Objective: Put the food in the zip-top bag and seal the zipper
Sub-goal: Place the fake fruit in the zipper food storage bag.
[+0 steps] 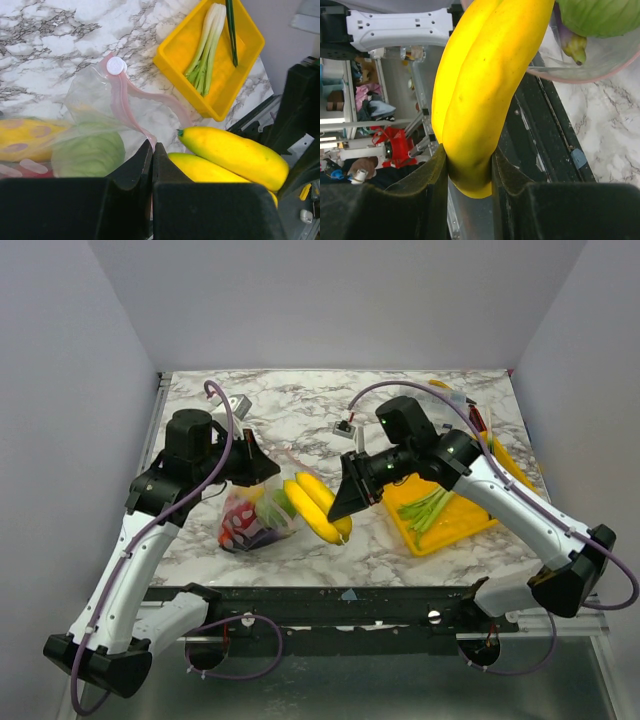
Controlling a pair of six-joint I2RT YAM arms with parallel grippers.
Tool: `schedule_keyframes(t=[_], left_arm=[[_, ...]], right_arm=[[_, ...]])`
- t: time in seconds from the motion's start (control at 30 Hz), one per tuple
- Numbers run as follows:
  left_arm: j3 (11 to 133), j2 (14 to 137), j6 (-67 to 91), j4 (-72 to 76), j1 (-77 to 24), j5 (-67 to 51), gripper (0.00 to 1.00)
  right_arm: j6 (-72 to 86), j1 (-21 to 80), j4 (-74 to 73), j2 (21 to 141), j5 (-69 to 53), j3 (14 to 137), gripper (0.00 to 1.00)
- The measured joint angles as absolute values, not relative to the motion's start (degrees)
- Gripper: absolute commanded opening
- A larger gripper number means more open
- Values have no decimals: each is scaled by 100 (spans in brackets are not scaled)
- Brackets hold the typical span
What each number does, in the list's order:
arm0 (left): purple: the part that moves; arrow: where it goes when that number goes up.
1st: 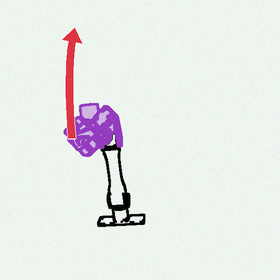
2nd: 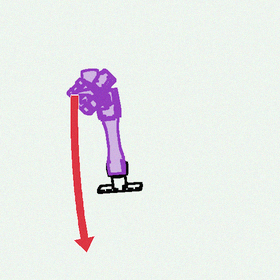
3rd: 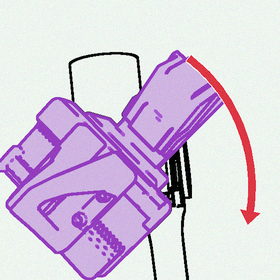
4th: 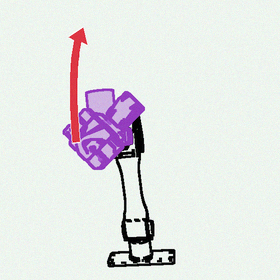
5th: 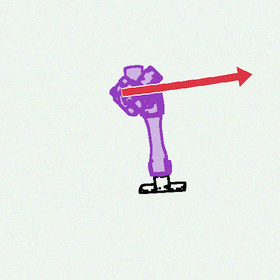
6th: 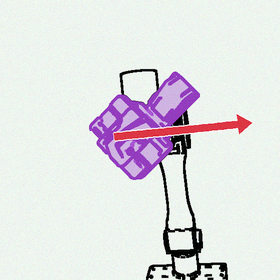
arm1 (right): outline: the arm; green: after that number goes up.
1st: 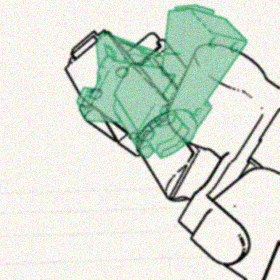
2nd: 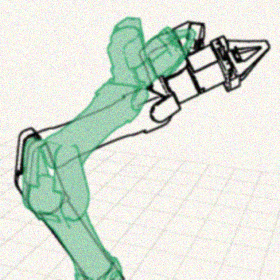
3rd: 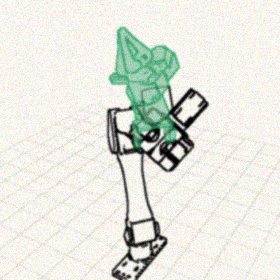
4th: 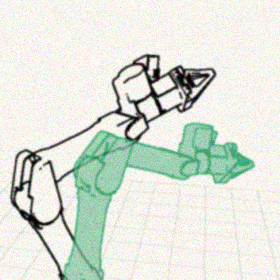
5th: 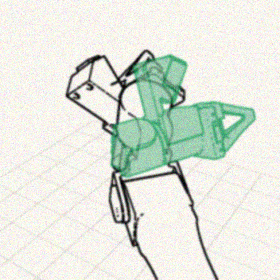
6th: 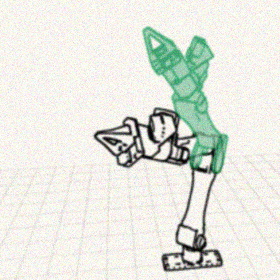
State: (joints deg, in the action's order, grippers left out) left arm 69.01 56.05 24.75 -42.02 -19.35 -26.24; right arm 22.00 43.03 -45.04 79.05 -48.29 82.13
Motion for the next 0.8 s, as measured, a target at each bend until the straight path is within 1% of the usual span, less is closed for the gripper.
schedule_keyframes(t=[0.2, 0.37, 0.47, 0.63, 0.8], left_arm=[[6899, 5443, 2322, -4261, -2206, -2639, 0], [6899, 5387, 2193, -4257, -2902, -2606, 0], [6886, 5387, 2163, -4257, -3103, -2517, 0], [6851, 5380, 2167, -4254, -3256, -2410, 0], [6718, 5293, 2193, -4189, -3413, -2324, 0]], right_arm=[[2272, 4421, -5113, 8519, -4678, 8737, 0], [2552, 4431, -5511, 9043, -4600, 9362, 0], [2720, 4447, -5771, 9262, -4635, 9625, 0], [3256, 4453, -5883, 9605, -5083, 9736, 0], [4191, 4438, -5671, 9730, -5371, 9620, 3]])
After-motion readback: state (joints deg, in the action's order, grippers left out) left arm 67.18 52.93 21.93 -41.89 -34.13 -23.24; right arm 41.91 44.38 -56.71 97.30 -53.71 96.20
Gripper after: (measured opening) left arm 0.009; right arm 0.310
